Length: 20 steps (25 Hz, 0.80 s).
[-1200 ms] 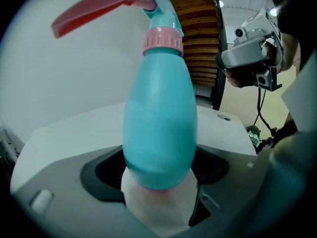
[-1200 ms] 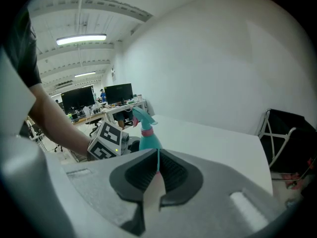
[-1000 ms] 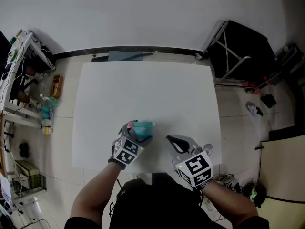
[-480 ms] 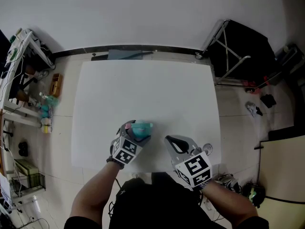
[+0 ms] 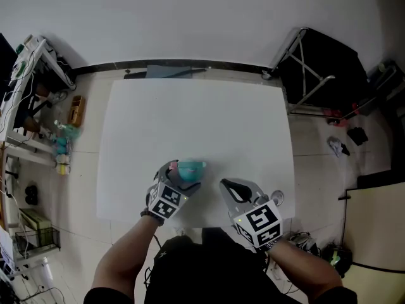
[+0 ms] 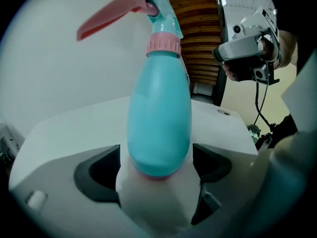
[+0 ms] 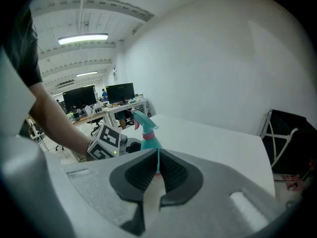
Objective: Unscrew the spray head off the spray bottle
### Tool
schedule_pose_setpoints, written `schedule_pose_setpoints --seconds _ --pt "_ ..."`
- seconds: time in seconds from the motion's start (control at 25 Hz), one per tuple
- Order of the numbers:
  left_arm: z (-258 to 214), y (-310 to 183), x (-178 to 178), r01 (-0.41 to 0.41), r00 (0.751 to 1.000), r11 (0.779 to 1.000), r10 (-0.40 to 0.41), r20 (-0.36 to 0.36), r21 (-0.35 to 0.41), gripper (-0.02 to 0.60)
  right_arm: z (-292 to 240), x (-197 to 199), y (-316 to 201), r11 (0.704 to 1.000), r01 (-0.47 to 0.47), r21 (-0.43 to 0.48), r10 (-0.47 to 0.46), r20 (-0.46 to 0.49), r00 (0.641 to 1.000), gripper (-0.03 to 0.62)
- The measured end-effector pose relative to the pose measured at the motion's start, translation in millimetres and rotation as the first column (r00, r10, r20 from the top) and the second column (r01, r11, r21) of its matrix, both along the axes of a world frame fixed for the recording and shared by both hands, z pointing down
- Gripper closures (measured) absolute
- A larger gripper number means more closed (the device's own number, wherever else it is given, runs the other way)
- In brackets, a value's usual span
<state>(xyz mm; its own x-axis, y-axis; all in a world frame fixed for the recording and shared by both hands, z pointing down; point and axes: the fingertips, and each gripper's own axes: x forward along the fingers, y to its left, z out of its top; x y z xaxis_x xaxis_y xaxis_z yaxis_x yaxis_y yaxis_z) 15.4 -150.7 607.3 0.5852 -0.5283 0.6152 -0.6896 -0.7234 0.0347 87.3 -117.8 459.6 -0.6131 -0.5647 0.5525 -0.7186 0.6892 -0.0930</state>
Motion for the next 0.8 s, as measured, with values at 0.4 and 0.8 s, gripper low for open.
schedule_pose_setpoints --seconds 0.4,0.8 --pt "-25 15 -22 0.022 1.0 0.999 -0.022 0.005 0.047 0.151 -2 -18 8 1.0 -0.01 0.017 0.01 0.005 1.0 0.591" --pt "-70 40 -34 0.007 1.0 0.995 -0.005 -0.015 0.096 0.303 -11 -35 24 0.996 -0.075 0.04 0.074 0.019 0.997 0.6"
